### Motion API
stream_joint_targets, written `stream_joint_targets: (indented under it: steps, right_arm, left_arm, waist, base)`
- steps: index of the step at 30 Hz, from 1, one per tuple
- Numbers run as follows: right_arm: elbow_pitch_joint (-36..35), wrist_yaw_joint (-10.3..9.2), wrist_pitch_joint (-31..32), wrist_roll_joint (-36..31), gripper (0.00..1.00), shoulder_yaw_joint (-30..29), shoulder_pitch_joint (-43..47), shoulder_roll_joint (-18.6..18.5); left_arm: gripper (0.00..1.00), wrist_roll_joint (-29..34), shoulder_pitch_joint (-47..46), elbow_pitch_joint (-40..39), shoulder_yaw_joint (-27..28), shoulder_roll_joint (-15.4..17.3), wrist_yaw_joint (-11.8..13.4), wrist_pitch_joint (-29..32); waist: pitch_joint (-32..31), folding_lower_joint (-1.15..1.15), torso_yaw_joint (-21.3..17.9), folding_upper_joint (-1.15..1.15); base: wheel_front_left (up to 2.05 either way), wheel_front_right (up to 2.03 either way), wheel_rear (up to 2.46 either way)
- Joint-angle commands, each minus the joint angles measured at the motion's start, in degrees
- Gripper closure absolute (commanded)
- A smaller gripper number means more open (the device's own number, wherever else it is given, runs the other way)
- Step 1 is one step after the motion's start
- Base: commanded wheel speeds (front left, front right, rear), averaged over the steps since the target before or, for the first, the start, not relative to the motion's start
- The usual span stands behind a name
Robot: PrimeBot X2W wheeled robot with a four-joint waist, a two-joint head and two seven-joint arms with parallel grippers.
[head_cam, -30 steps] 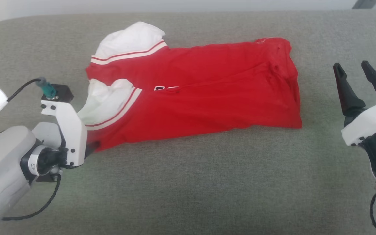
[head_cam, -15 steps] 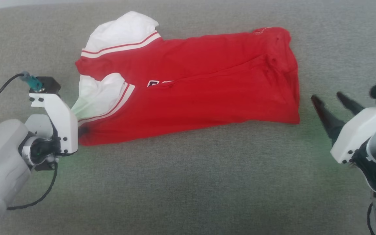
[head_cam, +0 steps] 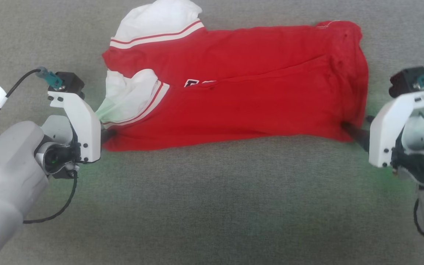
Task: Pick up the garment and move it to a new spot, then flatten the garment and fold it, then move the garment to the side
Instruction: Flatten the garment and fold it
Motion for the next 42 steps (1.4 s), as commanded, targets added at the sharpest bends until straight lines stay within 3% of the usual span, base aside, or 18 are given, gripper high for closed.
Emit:
stream_joint_targets:
  steps: [1, 4, 5, 6, 18, 24, 30, 42]
  right_arm:
    - [2.6, 0.0, 1.5, -0.4, 0.0, 1.0, -0.5, 0.3]
    - [6.2, 0.0, 3.7, -0.9, 0.0, 2.8, -1.8, 0.3]
    - [7.0, 0.0, 3.9, -0.9, 0.78, 3.7, -2.2, 0.0]
    - [7.7, 0.0, 4.1, -0.3, 1.0, 4.2, -2.5, 0.0]
    - [7.1, -0.05, 4.5, 2.0, 1.0, 5.4, -4.6, -5.5]
    - [2.7, -0.04, 6.8, 3.7, 1.0, 4.7, -1.5, -8.2]
    - [-3.9, -0.04, 9.8, 5.0, 1.0, 2.8, 3.9, -10.0]
    - [-16.1, -0.04, 16.3, 5.7, 1.0, -4.1, 18.4, -8.8]
  left_arm:
    - [1.0, 1.1, 3.0, 2.0, -2.0, -3.8, 0.5, -0.4]
    - [1.0, 1.4, 2.6, 2.9, -2.1, -4.8, -0.1, -0.8]
    - [1.0, 1.4, 2.5, 3.2, -2.1, -5.0, -0.3, -0.9]
    - [1.0, 1.4, 2.4, 3.4, -2.0, -5.3, -0.5, -1.0]
    - [1.0, 1.1, 1.4, 4.5, -2.3, -4.0, -1.4, 1.2]
    - [1.0, 1.9, 2.4, 0.2, -3.3, -0.5, -0.3, 3.9]
    - [1.0, 1.7, 4.4, -9.1, -3.9, 5.0, 4.4, 6.2]
    - [1.0, 0.1, 13.4, -37.2, -4.5, 17.4, 18.0, 7.3]
  waist:
    - [0.5, 0.0, 0.5, -0.01]
    - [0.9, 0.0, 1.0, -0.01]
    - [1.1, 0.0, 1.2, -0.01]
    - [1.1, 0.0, 1.3, -0.01]
    - [-0.4, 0.0, 1.6, -0.01]
    - [-2.9, 0.0, 1.7, -0.01]
    - [-5.5, 0.0, 1.9, -0.01]
    - [-7.6, 0.0, 2.2, -0.01]
  base:
    - [0.0, 0.0, 0.0]
    - [0.0, 0.0, 0.0]
    - [0.0, 0.0, 0.0]
    - [0.0, 0.0, 0.0]
    - [0.0, 0.0, 0.0]
    - [0.0, 0.0, 0.0]
    - [0.0, 0.0, 0.0]
    - [0.0, 0.0, 0.0]
